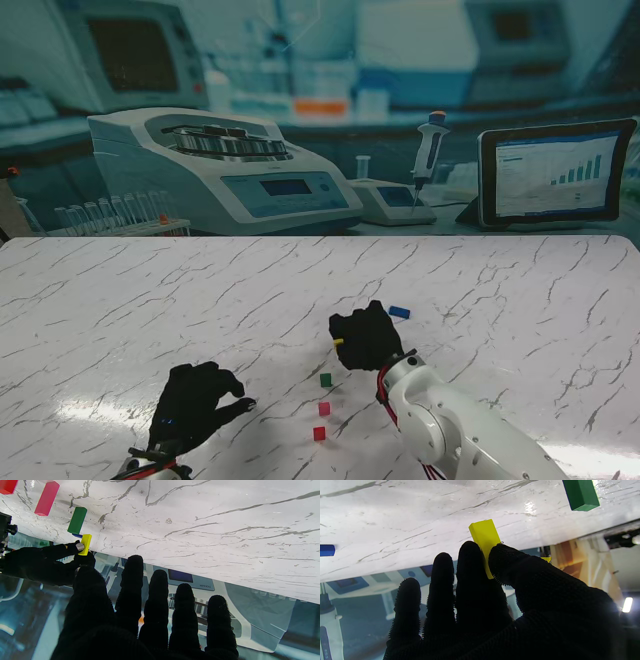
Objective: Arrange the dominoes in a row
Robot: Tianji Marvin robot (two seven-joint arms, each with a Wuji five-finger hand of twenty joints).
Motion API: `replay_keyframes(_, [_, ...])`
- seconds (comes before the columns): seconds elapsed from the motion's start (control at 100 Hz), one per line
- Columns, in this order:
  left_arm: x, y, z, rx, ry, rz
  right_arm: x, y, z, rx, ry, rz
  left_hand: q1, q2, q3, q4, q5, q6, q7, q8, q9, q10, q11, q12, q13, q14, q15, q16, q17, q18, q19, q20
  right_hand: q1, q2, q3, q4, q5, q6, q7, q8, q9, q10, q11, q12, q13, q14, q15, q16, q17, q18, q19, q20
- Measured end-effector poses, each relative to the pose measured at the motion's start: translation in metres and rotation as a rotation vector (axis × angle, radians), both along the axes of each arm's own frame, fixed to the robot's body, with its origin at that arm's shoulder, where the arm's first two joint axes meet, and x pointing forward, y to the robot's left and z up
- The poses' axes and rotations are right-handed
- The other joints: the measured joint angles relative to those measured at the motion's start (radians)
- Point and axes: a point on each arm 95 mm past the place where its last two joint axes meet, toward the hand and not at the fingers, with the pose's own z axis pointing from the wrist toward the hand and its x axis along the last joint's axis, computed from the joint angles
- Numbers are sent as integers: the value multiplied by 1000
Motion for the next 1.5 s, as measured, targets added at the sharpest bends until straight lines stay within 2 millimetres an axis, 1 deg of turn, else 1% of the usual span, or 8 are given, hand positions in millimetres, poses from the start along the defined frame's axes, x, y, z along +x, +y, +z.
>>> replay_keyframes(0.12, [0,0,0,-2,1,1,0,4,-3,-1,5,1,0,0,0,0,0,0,0,0,0,0,0,0,0,0,0,0,0,0,0,0,1,5,-11,0,0,0,0,0,0,0,-1,0,-22,0,0,0,-2,0,0,-1])
replay_keyframes(0.52, [0,1,0,-15,5,5,0,16,-13,13,21,7,0,0,0,0,0,0,0,0,0,0,0,0,0,0,0,0,0,0,0,0,12,21,-41,0,-10,0,-3,-3,-17,0,-14,0,-35,0,0,0,-12,0,0,-11])
replay_keyframes(0.7, [0,1,0,-17,5,6,0,17,-13,19,26,4,0,0,0,0,0,0,0,0,0,0,0,0,0,0,0,0,0,0,0,0,13,23,-52,0,-10,0,-3,-3,-17,0,-14,0,-35,0,0,-1,-13,0,0,-12])
replay_keyframes(0.73, [0,1,0,-17,5,6,0,17,-14,20,27,4,0,0,0,0,0,0,0,0,0,0,0,0,0,0,0,0,0,0,0,0,27,26,-61,0,-11,0,-3,-12,-17,0,-19,0,-35,0,0,-1,-13,0,0,-12])
replay_keyframes(0.78, [0,1,0,-17,6,6,0,17,-14,21,28,4,0,0,0,0,0,0,0,0,0,0,0,0,0,0,0,0,0,0,0,0,24,31,-64,0,-11,0,-6,-12,-17,0,-25,0,-35,0,0,-14,-13,0,0,-12])
replay_keyframes(1.5, [-1,2,-1,-25,11,11,-4,19,-18,40,61,4,0,0,0,0,0,0,0,0,0,0,0,5,0,0,0,0,0,0,0,0,55,60,-119,-1,-22,1,-28,-14,-27,2,-41,-10,-48,0,-2,-14,-25,0,0,-22])
